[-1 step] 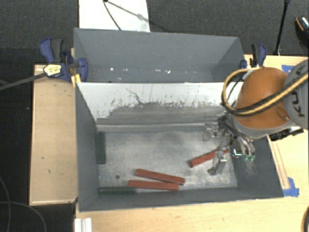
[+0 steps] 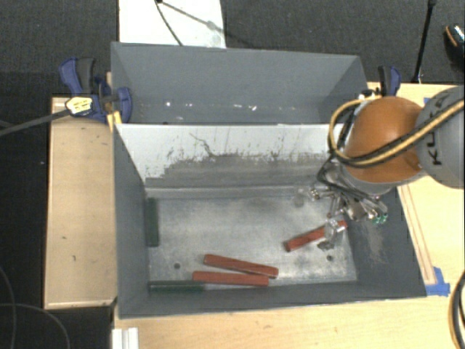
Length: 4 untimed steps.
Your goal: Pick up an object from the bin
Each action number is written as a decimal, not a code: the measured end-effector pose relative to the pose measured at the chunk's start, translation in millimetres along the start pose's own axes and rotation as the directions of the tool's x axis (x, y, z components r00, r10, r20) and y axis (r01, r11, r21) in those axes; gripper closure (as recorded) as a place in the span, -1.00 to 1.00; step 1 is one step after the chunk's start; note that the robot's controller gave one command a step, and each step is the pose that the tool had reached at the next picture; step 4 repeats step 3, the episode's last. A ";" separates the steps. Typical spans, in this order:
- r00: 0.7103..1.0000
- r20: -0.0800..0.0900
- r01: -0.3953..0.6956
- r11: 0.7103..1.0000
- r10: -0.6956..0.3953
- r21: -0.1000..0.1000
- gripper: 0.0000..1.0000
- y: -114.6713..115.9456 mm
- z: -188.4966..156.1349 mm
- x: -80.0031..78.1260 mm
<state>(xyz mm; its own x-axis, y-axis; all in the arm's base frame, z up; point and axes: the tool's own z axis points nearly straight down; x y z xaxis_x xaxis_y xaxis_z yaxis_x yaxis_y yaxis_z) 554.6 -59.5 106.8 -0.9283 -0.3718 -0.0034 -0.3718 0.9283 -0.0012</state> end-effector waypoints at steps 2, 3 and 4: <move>1.000 0.001 0.027 1.000 -0.027 0.000 1.00 0.6 36.2 -17.9; 0.961 0.005 0.276 0.961 -0.276 0.004 1.00 -4.4 -97.6 -17.2; 0.961 0.005 0.276 0.961 -0.276 0.004 1.00 -4.4 -97.6 -17.2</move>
Offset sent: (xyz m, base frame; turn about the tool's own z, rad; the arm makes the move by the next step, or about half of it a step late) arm 0.0157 0.0073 -0.0368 -0.0320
